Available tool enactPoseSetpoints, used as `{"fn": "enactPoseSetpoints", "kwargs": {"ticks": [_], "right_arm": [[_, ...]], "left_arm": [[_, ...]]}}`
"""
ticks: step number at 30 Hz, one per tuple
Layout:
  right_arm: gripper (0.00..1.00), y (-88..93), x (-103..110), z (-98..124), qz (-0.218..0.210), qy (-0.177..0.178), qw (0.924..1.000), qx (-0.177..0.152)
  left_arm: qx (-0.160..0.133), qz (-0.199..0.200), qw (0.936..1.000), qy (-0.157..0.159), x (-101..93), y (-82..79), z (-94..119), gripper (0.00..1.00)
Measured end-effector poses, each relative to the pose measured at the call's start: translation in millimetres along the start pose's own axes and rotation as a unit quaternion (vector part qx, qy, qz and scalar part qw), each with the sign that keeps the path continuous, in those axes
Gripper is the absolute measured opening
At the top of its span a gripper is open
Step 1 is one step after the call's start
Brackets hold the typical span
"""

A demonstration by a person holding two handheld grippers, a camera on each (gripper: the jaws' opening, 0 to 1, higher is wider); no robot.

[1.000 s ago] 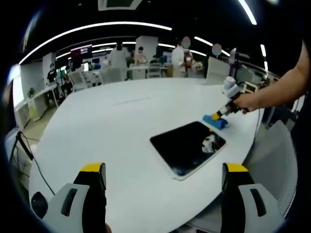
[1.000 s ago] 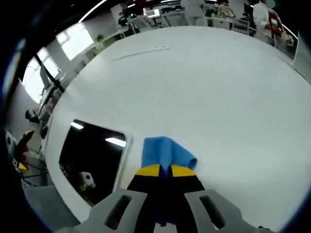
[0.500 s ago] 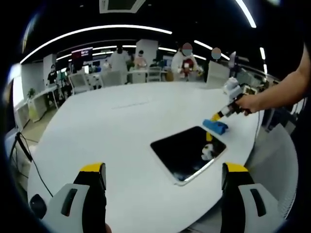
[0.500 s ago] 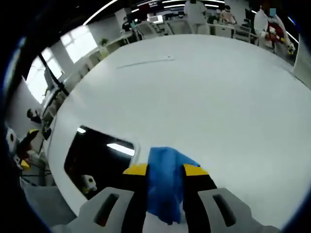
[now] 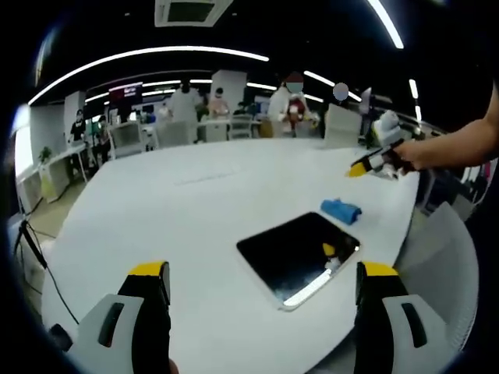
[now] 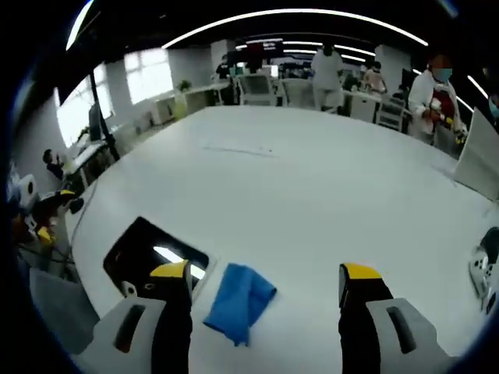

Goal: Wipe the mirror surface with the cleaning cloth until all visible marks leave the cleaned area.

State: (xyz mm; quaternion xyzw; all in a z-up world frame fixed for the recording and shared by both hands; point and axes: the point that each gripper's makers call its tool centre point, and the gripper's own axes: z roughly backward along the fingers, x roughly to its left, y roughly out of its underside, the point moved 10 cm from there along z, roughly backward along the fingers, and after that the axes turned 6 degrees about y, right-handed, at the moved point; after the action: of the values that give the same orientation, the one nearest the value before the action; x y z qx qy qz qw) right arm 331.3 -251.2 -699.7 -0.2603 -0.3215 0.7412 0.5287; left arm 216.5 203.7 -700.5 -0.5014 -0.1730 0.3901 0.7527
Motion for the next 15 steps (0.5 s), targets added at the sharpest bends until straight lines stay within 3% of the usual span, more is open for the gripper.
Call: {"fn": "enactPoseSetpoints", "kwargs": {"ticks": [8, 15], "right_arm": [[0.96, 12.1, -17.3, 14.0, 0.007, -0.013, 0.9996, -0.023], [1.00, 16.3, -35.8, 23.9, 0.004, -0.033, 0.9989, -0.032]], "left_arm": [[-0.001, 0.004, 0.9998, -0.018, -11.7, -6.1, -5.6, 1.00], [-0.012, 0.015, 0.9992, -0.034, -23.2, -18.3, -8.9, 1.00]]}}
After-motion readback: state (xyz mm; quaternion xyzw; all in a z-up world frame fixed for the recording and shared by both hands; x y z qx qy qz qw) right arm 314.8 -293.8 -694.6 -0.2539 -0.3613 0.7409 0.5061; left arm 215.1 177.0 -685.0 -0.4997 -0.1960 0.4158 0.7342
